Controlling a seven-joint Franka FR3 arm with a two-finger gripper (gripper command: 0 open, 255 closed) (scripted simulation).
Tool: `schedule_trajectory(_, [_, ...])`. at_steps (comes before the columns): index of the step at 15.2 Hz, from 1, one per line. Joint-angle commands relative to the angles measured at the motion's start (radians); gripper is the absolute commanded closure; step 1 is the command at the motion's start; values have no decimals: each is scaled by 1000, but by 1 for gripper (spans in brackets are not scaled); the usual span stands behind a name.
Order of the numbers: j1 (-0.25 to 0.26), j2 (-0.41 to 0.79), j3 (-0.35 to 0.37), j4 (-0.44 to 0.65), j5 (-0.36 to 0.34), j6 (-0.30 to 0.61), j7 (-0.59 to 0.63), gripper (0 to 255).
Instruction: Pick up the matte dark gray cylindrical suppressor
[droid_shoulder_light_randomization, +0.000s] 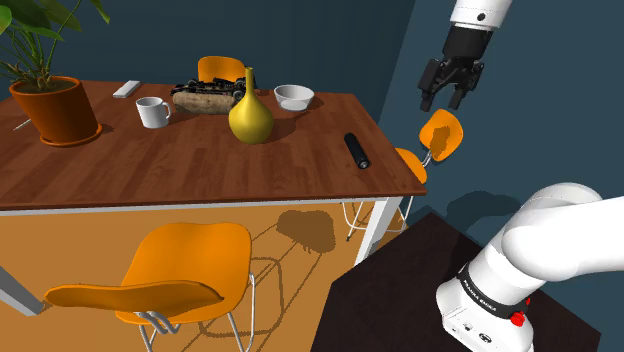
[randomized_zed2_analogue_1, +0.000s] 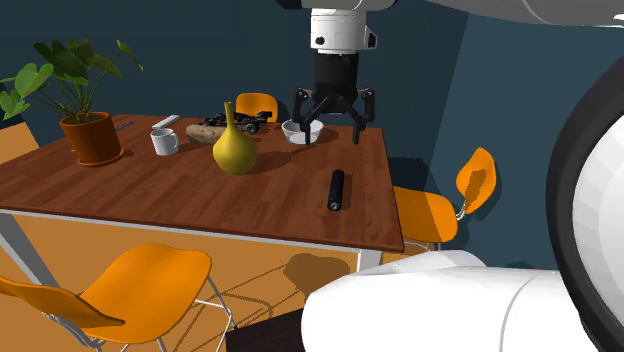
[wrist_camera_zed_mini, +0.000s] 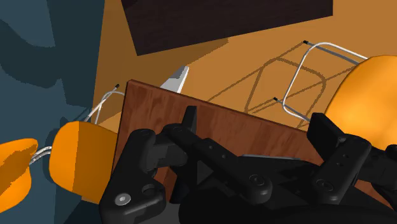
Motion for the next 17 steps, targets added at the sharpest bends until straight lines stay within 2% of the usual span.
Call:
schedule_trajectory(1, [0, 0, 0, 0, 0, 0, 0, 0])
schedule_trajectory(9, [-19, 212, -35, -45, -31, 264, -11, 0])
schedule_trajectory(17, [-34, 483, -72, 1, -44, 498, -23, 0])
